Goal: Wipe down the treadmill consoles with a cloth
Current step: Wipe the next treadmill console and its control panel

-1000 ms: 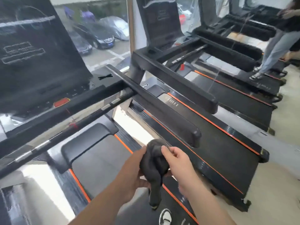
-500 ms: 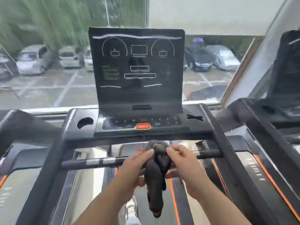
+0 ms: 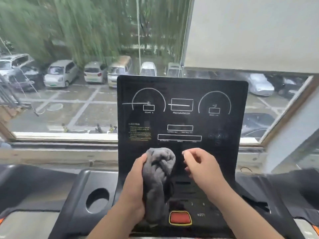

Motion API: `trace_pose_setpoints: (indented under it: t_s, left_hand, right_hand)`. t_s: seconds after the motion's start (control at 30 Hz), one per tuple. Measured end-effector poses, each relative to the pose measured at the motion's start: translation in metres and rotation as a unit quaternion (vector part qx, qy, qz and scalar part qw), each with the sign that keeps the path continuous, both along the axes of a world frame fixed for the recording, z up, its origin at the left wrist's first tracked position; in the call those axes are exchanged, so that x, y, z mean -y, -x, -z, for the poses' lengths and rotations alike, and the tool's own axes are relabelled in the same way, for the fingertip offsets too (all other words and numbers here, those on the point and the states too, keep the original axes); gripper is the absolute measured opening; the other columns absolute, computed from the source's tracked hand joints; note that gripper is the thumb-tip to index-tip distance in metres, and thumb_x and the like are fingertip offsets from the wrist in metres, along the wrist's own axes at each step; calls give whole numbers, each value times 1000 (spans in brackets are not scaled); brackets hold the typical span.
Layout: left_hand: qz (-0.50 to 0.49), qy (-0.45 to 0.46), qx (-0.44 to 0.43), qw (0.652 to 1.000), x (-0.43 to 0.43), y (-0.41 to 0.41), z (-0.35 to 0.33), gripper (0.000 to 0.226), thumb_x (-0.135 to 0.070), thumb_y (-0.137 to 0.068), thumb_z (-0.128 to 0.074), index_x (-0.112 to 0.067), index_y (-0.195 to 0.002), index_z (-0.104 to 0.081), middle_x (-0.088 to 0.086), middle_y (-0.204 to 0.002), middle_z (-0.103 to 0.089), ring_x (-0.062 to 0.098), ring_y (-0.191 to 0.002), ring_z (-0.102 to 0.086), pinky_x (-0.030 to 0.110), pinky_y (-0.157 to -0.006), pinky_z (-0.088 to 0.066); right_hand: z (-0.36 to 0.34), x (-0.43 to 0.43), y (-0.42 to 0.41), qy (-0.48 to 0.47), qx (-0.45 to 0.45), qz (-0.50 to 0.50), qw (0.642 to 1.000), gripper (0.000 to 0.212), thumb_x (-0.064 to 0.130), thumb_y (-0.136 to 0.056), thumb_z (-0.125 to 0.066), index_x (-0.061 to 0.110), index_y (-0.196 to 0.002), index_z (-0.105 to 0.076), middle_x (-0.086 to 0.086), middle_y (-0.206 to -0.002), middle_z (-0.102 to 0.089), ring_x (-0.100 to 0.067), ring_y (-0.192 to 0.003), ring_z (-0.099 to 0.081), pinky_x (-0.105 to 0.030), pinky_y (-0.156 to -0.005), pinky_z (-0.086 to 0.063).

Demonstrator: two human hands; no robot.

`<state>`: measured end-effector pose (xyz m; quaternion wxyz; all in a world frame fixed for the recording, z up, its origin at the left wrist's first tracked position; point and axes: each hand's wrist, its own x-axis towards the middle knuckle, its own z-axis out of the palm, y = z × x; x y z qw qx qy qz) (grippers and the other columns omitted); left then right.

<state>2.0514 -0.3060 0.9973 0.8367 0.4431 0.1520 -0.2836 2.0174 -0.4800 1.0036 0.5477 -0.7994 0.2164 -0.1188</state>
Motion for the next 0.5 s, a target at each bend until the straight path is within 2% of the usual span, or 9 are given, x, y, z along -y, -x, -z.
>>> trace_pose_setpoints:
  t_s: [0.07, 0.17, 0.27, 0.33, 0.4, 0.47, 0.5]
  left_hand:
    - [-41, 12, 30, 999, -4, -14, -6, 49, -40, -102, -49, -3, -118, -78, 20, -121, -74, 32, -117, -70, 45, -111, -48]
    - [-106, -28, 61, 992, -14, -33, -15, 48, -37, -100, -47, -5, -97, -83, 19, -100, -79, 30, -89, -75, 43, -88, -57]
    - [-161, -85, 108, 977, -24, -54, -33, 36, -32, -96, -51, -13, -79, -77, 6, -77, -71, 19, -69, -68, 34, -69, -50]
    - [-190, -165, 181, 951, -28, -75, -47, 18, -28, -93, -59, -18, -81, -69, -1, -71, -66, 20, -73, -63, 37, -68, -47]
    - [-216, -238, 256, 912, -30, -98, -59, 8, -26, -96, -65, -20, -93, -69, -10, -74, -71, 20, -83, -67, 39, -72, -49]
    - [-234, -304, 315, 868, -27, -119, -71, 12, -35, -95, -70, -28, -105, -69, -15, -87, -75, 14, -93, -71, 39, -79, -56]
    - [-239, -346, 345, 839, -24, -129, -76, 17, -40, -94, -71, -31, -109, -68, -17, -92, -75, 10, -95, -71, 40, -85, -58]
  right_hand:
    - [-17, 6, -28, 35, 28, -42, 998, 18, 27, -99, -63, 26, -86, -74, -5, -83, -71, -20, -74, -67, -44, -74, -58]
    - [-39, 19, -67, 114, 107, -68, 985, 15, 23, -99, -64, 29, -89, -74, 7, -81, -70, -8, -74, -64, -27, -72, -49]
    - [-59, 30, -107, 236, 208, -98, 944, 12, 17, -98, -66, 27, -97, -73, 16, -96, -65, -7, -88, -64, -22, -78, -47]
    - [-73, 38, -133, 344, 271, -101, 893, 14, 15, -96, -67, 20, -107, -74, 12, -108, -64, -12, -104, -61, -24, -87, -49]
    - [-86, 53, -157, 418, 287, -92, 857, 24, 13, -96, -64, 15, -119, -72, 2, -121, -64, -17, -118, -57, -29, -103, -46]
    - [-94, 73, -180, 464, 250, -79, 846, 34, 15, -98, -55, 13, -130, -67, -3, -133, -62, -23, -130, -53, -36, -119, -34]
    - [-95, 83, -189, 481, 221, -74, 845, 38, 18, -99, -49, 13, -133, -65, -4, -136, -62, -26, -133, -52, -39, -122, -30]
